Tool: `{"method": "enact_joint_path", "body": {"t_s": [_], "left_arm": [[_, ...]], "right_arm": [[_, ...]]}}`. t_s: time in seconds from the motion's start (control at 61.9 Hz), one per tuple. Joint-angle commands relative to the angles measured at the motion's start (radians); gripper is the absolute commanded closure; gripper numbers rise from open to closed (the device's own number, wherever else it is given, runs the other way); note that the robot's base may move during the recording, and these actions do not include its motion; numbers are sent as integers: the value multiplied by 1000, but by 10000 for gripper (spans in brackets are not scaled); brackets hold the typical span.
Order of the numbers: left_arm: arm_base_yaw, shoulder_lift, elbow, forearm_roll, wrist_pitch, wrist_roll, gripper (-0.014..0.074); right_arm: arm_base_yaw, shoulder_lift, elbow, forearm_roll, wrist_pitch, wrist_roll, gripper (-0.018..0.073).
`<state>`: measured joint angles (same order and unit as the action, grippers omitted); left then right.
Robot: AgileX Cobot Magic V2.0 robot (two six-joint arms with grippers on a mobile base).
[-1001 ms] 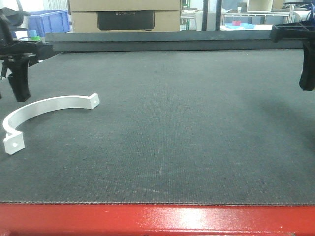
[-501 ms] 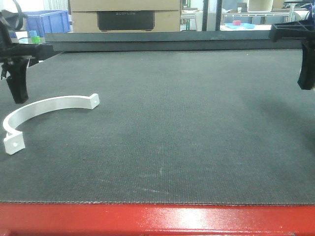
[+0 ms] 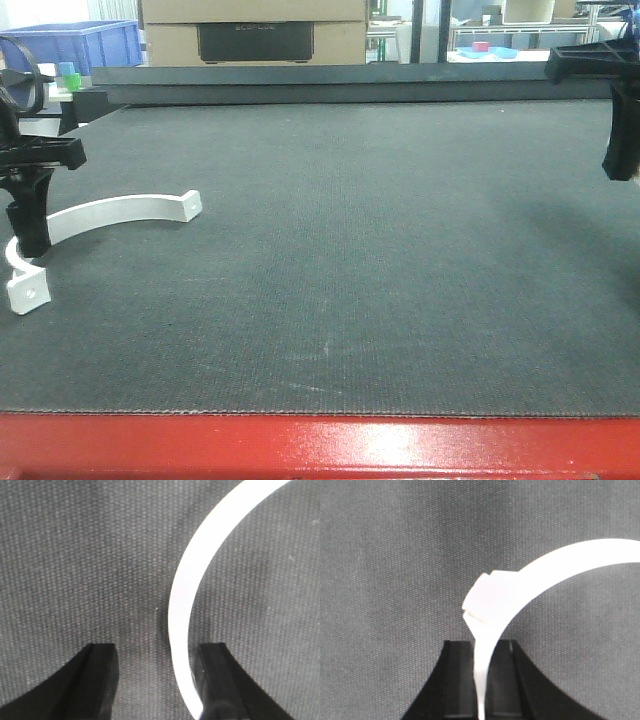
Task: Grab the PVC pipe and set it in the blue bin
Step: 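Lift the white clamp off the table with the left gripper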
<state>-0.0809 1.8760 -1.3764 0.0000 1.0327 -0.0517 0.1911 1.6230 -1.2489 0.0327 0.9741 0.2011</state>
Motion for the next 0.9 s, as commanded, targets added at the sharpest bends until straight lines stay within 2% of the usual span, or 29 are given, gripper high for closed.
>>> {"method": "enact_joint_path", "body": {"t_s": [0.0,0.888], "left_arm": [[-1,-4,0,0,-16,-5,321],[-1,-4,0,5,-3,-5,321]], "right_arm": [[2,-6,-5,-8,-11,-8,712],[2,-6,-5,-8,-1,-8,712]]}}
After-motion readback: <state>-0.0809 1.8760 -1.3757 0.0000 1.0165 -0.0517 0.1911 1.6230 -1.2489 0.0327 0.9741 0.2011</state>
